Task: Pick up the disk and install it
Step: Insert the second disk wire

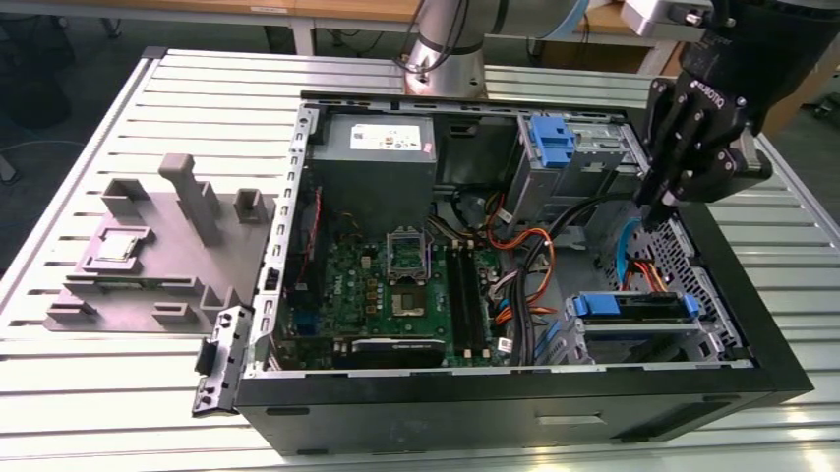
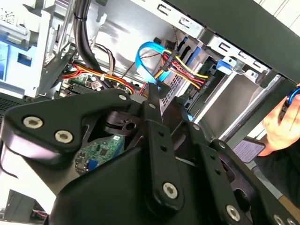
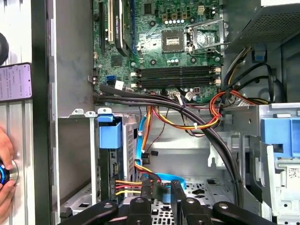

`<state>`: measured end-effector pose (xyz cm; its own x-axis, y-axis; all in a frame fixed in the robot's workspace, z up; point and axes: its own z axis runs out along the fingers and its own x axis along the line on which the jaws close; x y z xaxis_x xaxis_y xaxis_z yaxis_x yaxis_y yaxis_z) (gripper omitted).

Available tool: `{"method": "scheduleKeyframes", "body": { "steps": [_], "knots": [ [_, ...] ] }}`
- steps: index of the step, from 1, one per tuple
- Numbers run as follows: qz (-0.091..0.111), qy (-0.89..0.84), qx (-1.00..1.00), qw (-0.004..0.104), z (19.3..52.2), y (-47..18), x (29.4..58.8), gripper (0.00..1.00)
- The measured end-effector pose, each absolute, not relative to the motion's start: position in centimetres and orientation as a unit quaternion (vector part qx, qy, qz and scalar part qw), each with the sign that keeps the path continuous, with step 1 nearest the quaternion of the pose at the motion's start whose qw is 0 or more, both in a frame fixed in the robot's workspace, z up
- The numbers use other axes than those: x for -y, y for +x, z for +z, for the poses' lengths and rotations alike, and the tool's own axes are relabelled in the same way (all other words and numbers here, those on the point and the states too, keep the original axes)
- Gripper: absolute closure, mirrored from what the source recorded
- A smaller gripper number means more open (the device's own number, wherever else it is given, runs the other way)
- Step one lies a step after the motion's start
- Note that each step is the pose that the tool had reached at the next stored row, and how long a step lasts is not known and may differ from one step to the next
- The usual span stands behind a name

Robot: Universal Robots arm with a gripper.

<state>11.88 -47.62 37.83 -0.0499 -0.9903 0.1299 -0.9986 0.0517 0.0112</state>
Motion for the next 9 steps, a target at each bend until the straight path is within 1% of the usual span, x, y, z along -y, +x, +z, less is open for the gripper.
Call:
{"method": "scheduleKeyframes", "body": {
  "steps": [4,9],
  "knots": [
    [0.042,0.687,0.723,0.052,37.86,11.88,47.25,0.69],
    [0.049,0.687,0.723,0.059,37.35,11.94,46.69,0.69]
  ]
}}
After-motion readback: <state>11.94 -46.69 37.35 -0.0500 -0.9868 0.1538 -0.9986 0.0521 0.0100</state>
